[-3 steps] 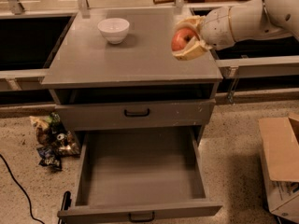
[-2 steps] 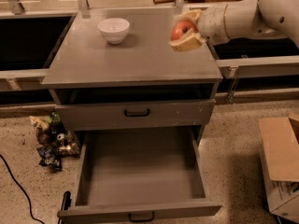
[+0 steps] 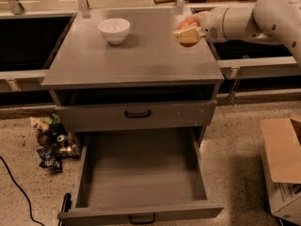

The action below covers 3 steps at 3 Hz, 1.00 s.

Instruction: Pick apple from middle drawer and place on counter

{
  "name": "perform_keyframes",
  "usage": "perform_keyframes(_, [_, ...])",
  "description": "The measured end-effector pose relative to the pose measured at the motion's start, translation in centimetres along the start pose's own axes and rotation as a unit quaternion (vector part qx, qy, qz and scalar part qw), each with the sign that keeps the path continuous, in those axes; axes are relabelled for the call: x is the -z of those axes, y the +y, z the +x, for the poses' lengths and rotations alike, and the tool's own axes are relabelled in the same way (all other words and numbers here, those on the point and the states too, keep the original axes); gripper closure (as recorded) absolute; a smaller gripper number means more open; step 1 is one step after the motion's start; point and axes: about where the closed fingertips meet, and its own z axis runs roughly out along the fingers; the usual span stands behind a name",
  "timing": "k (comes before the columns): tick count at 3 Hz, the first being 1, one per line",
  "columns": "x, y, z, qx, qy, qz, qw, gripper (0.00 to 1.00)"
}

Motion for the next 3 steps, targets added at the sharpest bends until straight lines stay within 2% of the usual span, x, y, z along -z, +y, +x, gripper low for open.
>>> perform_keyframes(1, [0.0,0.0,0.0,0.0,0.0,0.0,1.0,1.0])
perform_keyframes(2, [-0.6,-0.3,0.1,-0.013,0.001,-0.01,0.9999,1.0])
perform_keyframes(3, [-2.3,-1.4,1.0,-0.055,0.021,-0.035,0.9977,1.0])
